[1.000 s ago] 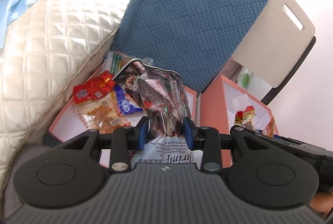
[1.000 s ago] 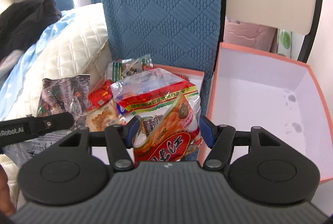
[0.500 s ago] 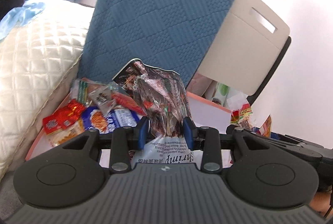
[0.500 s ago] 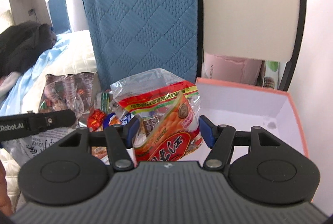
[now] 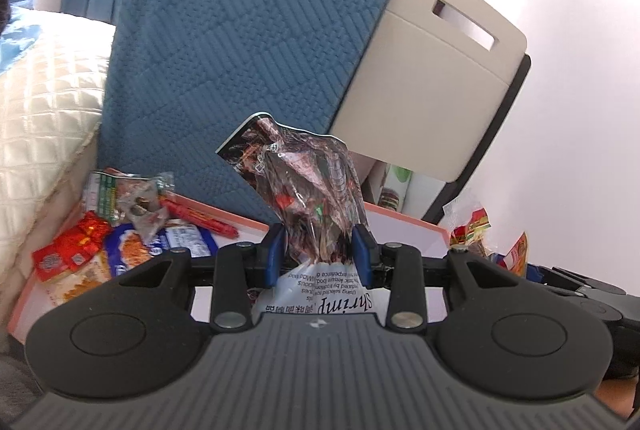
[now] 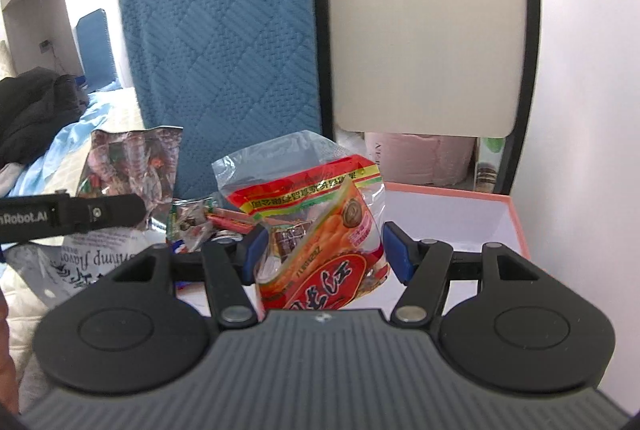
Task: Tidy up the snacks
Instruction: 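Carry both held bags up and over into the empty shoebox, then open the left tool to drop the fish bag into the shoebox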
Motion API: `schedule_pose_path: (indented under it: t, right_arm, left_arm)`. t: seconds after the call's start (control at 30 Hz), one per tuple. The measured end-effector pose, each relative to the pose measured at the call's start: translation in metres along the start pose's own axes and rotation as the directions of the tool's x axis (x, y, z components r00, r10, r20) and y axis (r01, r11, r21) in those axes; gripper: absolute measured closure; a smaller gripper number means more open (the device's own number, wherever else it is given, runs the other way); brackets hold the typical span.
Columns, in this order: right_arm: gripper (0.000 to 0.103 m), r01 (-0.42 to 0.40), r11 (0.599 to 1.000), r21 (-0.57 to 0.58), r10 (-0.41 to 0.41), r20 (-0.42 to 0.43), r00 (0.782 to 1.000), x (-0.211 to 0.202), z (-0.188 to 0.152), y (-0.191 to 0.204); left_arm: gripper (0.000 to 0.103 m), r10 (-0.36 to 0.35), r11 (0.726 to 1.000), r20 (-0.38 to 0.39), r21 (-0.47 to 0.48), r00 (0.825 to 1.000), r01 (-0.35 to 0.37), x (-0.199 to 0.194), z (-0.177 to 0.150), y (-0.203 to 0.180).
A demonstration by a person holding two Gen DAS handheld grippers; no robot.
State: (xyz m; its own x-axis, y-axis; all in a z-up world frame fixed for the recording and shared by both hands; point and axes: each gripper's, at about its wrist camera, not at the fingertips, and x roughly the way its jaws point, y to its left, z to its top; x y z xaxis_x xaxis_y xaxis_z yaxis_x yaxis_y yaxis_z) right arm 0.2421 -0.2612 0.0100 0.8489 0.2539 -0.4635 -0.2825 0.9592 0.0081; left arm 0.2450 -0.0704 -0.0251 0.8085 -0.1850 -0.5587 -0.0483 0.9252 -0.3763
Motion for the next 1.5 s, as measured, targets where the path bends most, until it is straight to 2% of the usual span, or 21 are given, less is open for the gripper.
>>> schedule_pose_path:
  t: [0.2,0.43,0.77,0.97,1.27,1.3,1.37,1.4,1.5]
  right_arm:
    - [0.039,0.030,0.999,0.025,-0.029,-0.017,0.999,0.008,-0.007,-0.032]
    - [0.039,0.050,0.997,0.058,-0.046,-0.073,0.996,0.034,-0.022,-0.065]
    - [0.039,0.078,0.992,0.096,-0.062,-0.154,0.986,0.080,-0.052,-0.092]
    - [0.038,0.089,0.988,0.127,-0.063,-0.197,0.978,0.104,-0.064,-0.103]
    - [0.036,0.089,0.987,0.133,-0.056,-0.239,0.969,0.126,-0.076,-0.108]
    - [0.034,0.089,0.986,0.138,-0.054,-0.240,0.969,0.129,-0.075,-0.108]
    - [0.029,0.092,0.986,0.139,-0.057,-0.237,0.970,0.134,-0.072,-0.106]
    - [0.024,0.098,0.988,0.115,-0.069,-0.234,0.970,0.131,-0.074,-0.108]
    - [0.019,0.126,0.989,0.072,-0.106,-0.231,0.967,0.125,-0.073,-0.107]
  left_arm:
    - [0.061,-0.027,1.000,-0.042,0.008,0.999,0.028,0.034,-0.009,-0.025]
    - [0.061,-0.023,1.000,-0.115,0.016,0.993,0.025,0.081,-0.023,-0.044]
    - [0.061,-0.006,0.999,-0.233,0.041,0.972,0.016,0.146,-0.045,-0.054]
    - [0.061,0.005,0.999,-0.276,0.039,0.961,0.006,0.170,-0.055,-0.052]
    - [0.060,0.014,0.999,-0.287,0.049,0.958,0.000,0.181,-0.060,-0.051]
    - [0.057,0.016,0.998,-0.280,0.058,0.960,0.000,0.180,-0.060,-0.052]
    - [0.028,0.039,0.996,-0.260,0.087,0.965,-0.017,0.176,-0.059,-0.055]
    - [0.024,0.054,0.995,-0.250,0.099,0.967,-0.030,0.173,-0.058,-0.056]
    - [0.023,0.044,0.996,-0.238,0.091,0.970,-0.023,0.165,-0.054,-0.056]
